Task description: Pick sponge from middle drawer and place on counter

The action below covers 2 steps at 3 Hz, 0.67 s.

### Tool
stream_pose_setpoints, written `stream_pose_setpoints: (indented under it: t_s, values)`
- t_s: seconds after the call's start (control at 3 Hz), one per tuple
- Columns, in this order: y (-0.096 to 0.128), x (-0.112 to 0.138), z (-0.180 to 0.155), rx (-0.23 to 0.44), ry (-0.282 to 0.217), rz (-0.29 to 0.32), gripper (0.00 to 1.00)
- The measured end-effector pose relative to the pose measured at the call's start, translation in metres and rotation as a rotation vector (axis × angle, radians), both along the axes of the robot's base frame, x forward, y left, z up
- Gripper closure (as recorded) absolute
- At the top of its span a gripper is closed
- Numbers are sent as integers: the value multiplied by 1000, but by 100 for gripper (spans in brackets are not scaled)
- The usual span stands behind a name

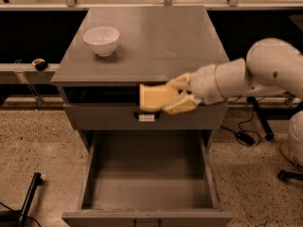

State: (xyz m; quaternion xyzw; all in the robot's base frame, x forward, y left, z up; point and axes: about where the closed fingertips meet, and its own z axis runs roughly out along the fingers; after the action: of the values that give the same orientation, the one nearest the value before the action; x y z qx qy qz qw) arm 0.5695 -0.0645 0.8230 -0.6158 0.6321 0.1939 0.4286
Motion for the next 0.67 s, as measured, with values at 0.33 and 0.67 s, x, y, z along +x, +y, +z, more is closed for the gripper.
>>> stream_pose_setpoints:
  t_s: [0.33, 0.67]
  values:
    - [-6, 23, 52, 6, -80, -52, 100]
    - [-18, 67, 84, -59, -117, -145, 100]
